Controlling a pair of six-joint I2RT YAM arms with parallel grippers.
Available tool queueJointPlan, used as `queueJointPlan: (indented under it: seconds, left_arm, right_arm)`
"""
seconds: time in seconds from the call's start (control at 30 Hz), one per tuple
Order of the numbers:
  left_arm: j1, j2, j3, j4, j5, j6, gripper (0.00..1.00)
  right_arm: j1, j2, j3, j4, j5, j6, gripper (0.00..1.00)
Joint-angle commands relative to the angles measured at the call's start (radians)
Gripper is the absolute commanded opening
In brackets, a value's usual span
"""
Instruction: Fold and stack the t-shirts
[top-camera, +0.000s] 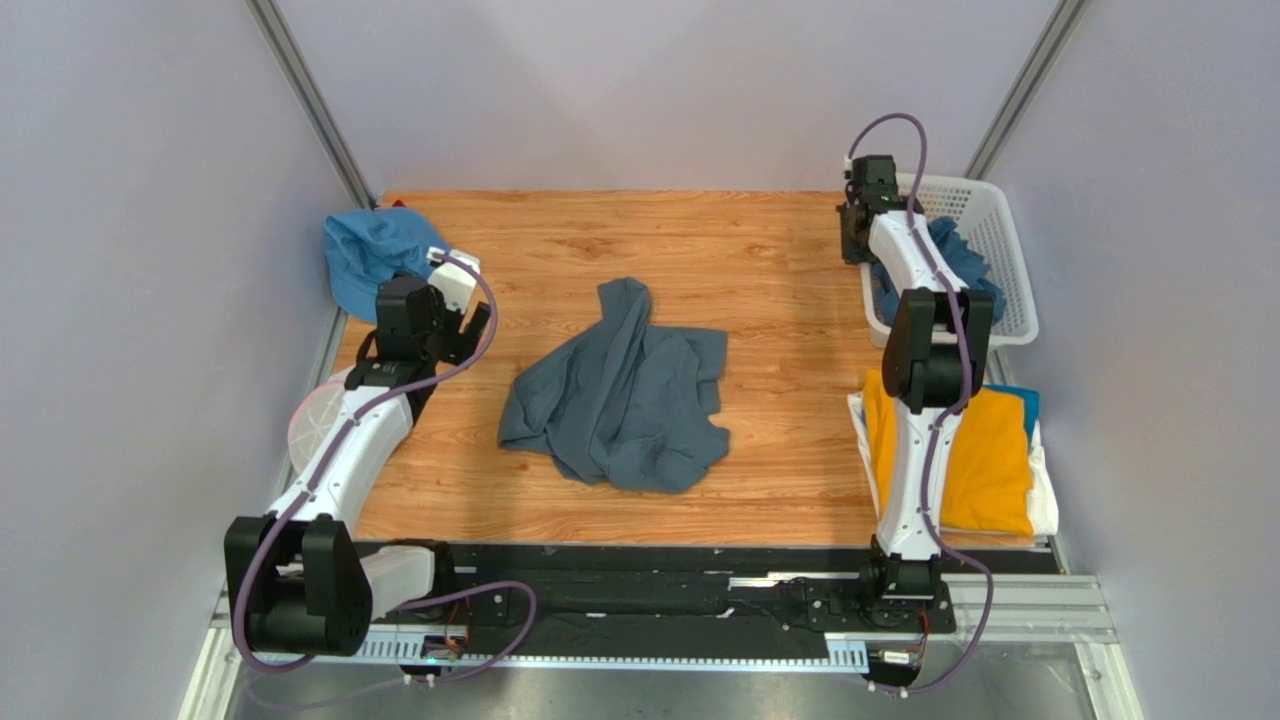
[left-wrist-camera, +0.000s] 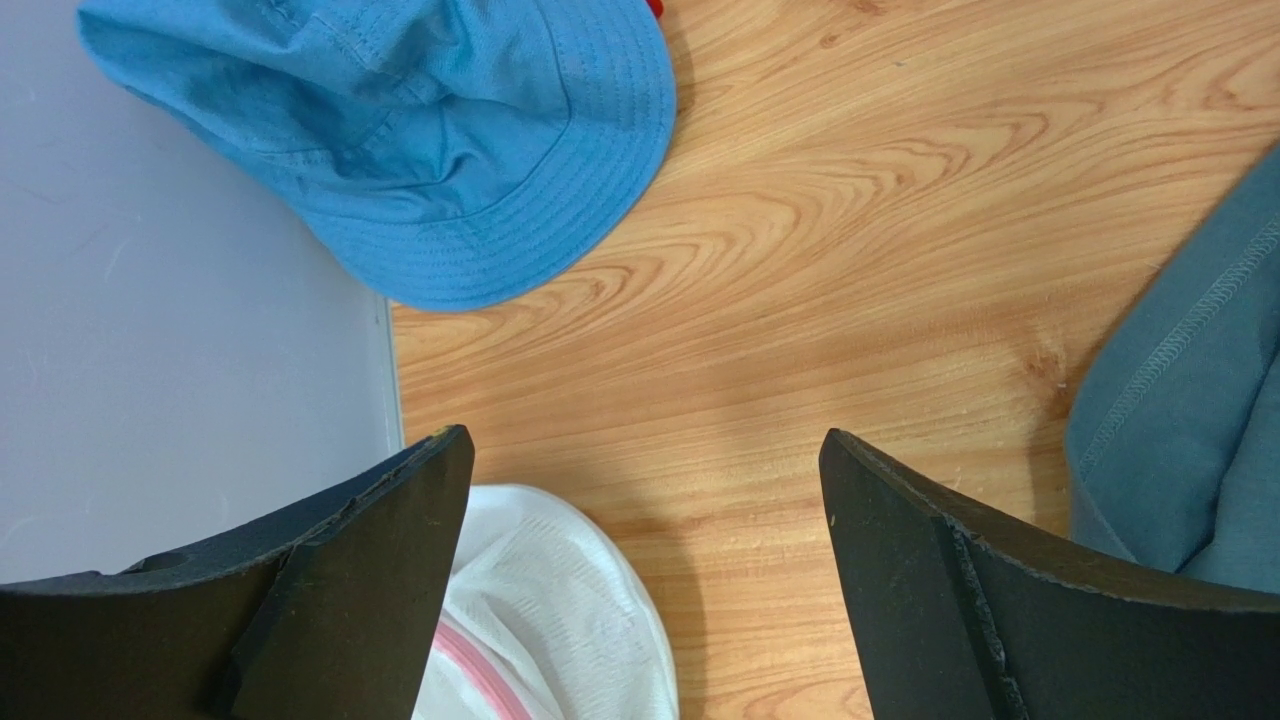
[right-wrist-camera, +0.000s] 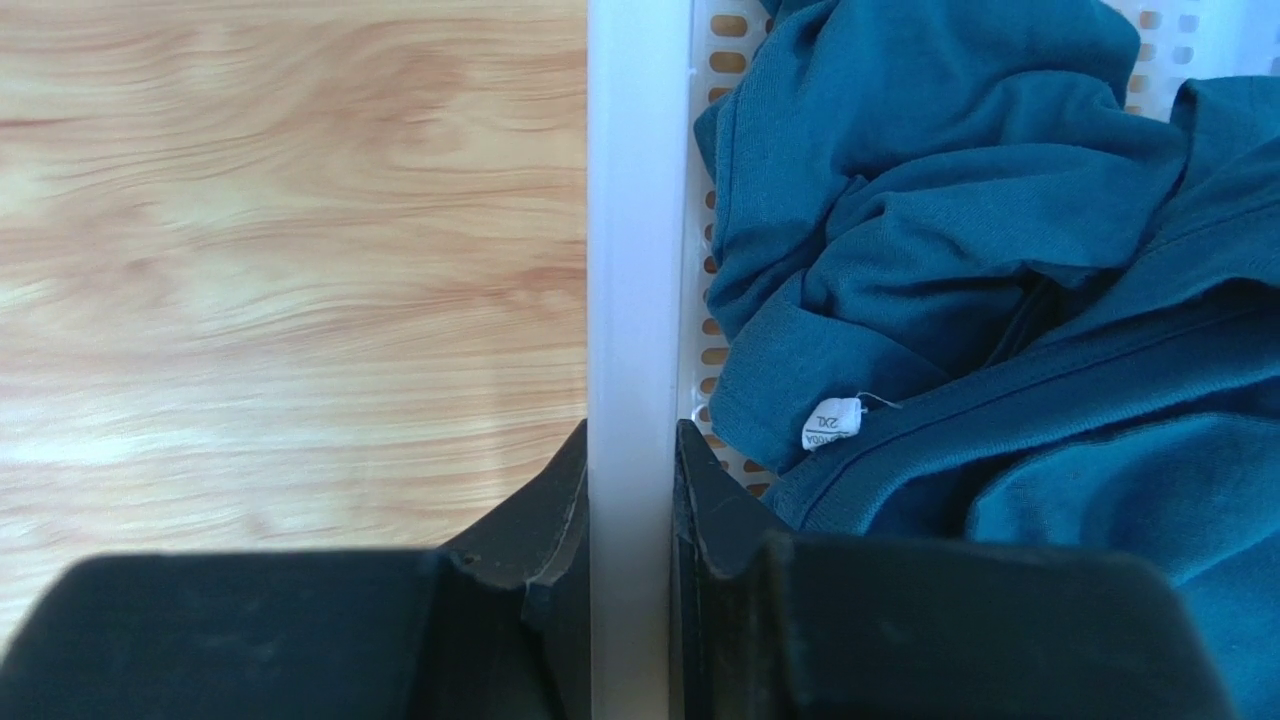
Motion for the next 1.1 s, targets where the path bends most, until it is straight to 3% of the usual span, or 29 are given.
queueJointPlan:
  seconds: [0.0, 0.17, 0.23, 0.27, 0.3, 0.4, 0.43, 0.77, 1.07]
  left_arm:
    - [0.006, -0.011, 0.003, 0.022, 0.013, 0.007, 0.95]
    - [0.006, -0.002, 0.009, 0.021, 0.019, -0.001, 0.95]
    - [0.006, -0.001, 0.007, 0.022, 0.021, -0.001, 0.95]
    - [0.006, -0.001, 0.004, 0.022, 0.021, -0.001, 0.95]
    - [0.006, 0.001, 0.003, 0.026, 0.021, 0.001, 0.95]
    - [0.006, -0.002, -0.003, 0.033, 0.024, 0.007, 0.96]
    - [0.006, -0.001, -0.002, 0.033, 0.025, 0.008, 0.96]
    - [0.004, 0.067, 0.037, 0.013, 0.129, 0.010, 0.97]
    - [-0.014, 0.179, 0.121, -0.074, 0.257, 0.067, 0.96]
  right_arm:
    - [-0.072, 0.025, -0.027, 0.009, 0.021, 0.009, 0.00]
    - [-0.081, 0.013, -0.040, 0.018, 0.021, -0.010, 0.03]
    - [-0.081, 0.004, -0.043, 0.021, 0.014, -0.013, 0.17]
    - [-0.081, 0.001, -0.047, 0.021, 0.002, -0.015, 0.36]
    - [-0.081, -0.010, -0.055, 0.026, -0.002, -0.013, 0.44]
    - [-0.080, -0.030, -0.069, 0.034, -0.029, -0.013, 0.67]
    - [-0.080, -0.050, -0.078, 0.034, -0.038, -0.011, 0.70]
    - [-0.001, -0.222, -0.116, 0.022, -0.127, -0.045, 0.77]
    - [0.189, -0.320, -0.156, -0.024, -0.138, -0.105, 0.78]
